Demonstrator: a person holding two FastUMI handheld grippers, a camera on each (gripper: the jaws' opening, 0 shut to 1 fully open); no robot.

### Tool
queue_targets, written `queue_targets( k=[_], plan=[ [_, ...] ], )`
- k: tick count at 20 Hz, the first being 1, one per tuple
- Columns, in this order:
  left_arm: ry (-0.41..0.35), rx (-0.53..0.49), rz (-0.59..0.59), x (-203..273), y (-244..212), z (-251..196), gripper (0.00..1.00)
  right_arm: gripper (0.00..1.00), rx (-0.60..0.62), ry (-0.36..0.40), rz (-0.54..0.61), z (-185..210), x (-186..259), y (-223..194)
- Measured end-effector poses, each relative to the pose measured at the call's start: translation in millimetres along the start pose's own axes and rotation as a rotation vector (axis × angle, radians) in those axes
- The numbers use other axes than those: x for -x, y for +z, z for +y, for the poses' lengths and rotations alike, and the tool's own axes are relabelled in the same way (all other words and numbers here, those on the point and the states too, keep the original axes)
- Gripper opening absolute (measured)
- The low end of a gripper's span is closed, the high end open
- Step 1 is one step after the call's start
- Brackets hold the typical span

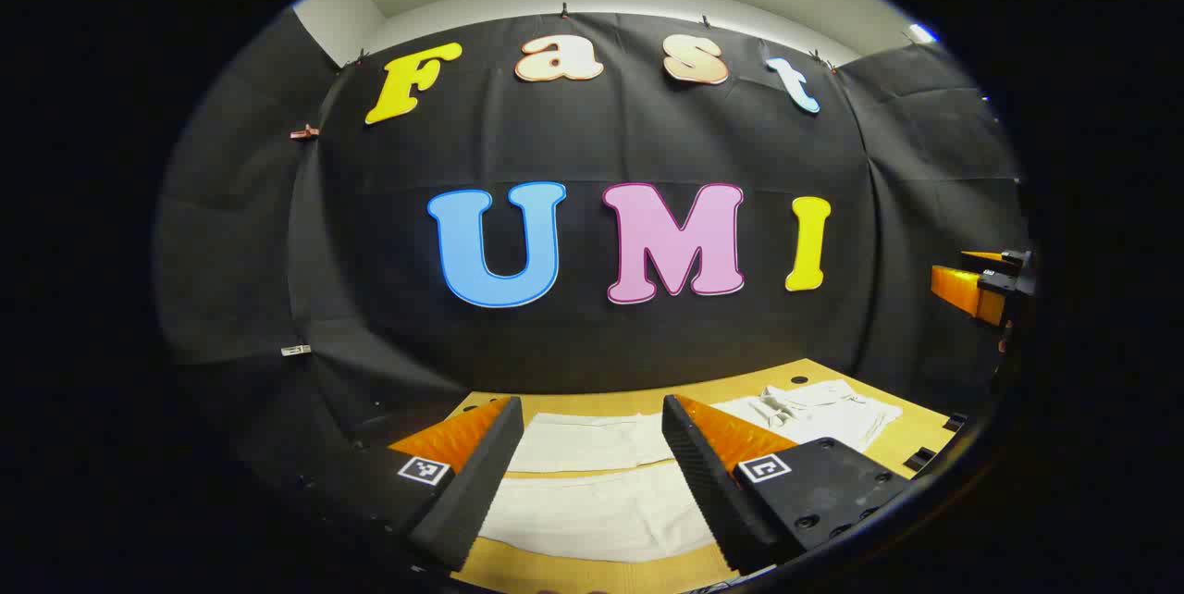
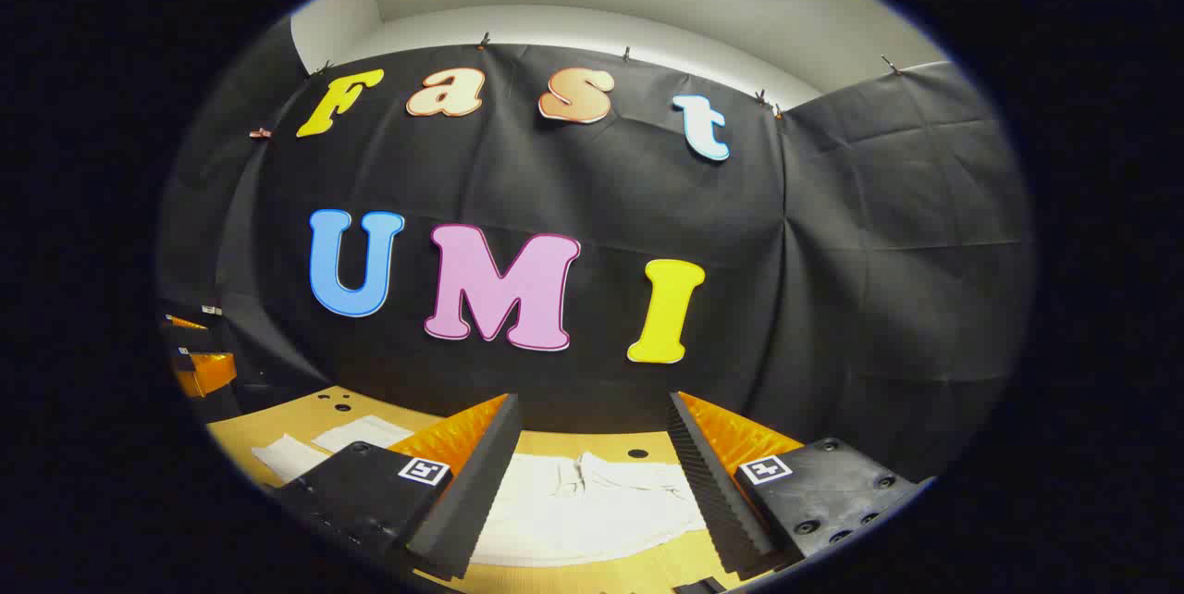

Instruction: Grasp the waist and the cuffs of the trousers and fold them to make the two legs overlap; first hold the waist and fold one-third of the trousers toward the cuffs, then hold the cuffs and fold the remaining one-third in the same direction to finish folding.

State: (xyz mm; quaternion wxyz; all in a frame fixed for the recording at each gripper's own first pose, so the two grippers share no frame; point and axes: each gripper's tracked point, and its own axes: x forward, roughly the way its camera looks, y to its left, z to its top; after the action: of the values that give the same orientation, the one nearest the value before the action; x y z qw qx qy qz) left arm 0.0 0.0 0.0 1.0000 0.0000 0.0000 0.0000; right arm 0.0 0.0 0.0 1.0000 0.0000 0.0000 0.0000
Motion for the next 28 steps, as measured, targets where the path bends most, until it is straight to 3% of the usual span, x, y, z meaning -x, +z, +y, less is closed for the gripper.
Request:
queue_targets(
  k=[11,19,23,28],
  plan=[
    [-0.031,-0.033,0.069,-48,-29,-28,0.97,0.98,0.012,-0.014,0.050,-26,-39,-37],
    [-0.001,0.001,0.085,-62,-34,-25,0.97,0.97,0.044,0.032,0.112,-32,-70,-67],
    [0.024,-0.008,0.101,-68,-42,-13,0.97,0.97,0.163,0.091,0.145,-35,-88,-87],
    [0.053,-0.067,0.134,-70,-60,5,0.97,0.97,0.408,0.198,0.174,-48,-106,-118]
  ],
)
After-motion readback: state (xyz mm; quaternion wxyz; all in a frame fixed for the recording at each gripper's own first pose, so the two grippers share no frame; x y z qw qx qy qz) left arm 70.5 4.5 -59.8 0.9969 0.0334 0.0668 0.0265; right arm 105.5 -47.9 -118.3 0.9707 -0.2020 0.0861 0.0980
